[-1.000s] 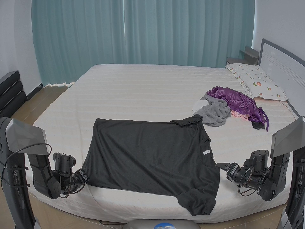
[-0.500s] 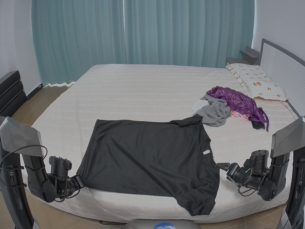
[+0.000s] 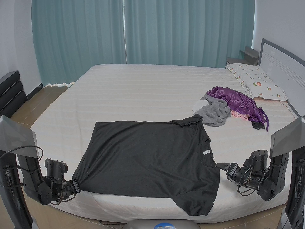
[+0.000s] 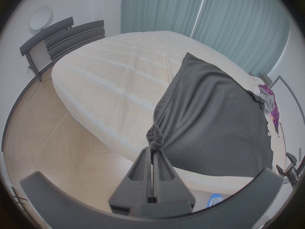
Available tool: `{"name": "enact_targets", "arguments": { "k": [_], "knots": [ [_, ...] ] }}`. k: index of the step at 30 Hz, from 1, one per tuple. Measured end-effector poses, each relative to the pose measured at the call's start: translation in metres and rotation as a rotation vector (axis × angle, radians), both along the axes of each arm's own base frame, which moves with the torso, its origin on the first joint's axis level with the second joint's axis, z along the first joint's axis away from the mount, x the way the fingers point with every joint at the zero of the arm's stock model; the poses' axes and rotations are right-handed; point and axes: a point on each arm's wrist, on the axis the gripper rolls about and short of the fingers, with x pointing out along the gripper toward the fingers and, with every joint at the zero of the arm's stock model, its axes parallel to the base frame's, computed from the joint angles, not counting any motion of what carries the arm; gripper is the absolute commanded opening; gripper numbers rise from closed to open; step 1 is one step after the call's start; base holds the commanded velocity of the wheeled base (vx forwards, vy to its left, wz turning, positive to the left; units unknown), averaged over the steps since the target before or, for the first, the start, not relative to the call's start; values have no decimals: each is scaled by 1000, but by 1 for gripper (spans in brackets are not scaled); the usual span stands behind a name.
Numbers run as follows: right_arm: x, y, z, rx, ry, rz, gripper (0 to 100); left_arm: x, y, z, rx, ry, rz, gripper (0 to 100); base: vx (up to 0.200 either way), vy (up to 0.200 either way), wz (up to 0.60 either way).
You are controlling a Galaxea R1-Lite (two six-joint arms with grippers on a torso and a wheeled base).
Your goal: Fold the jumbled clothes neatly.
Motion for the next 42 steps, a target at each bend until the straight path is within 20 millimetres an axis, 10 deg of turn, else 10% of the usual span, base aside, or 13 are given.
{"name": "enact_targets", "arguments": {
  "k": [24,25,42],
  "knots": [
    [1,13,-30,-216,13,170,100,-4,0,-2,10,39,-13,0,0,0,0],
    [0,13,-31,-226,14,173,0,-4,0,-3,10,40,-14,0,0,0,0],
    [0,5,-31,-238,21,145,0,-8,-1,-6,20,65,-31,0,0,0,0]
  ]
}}
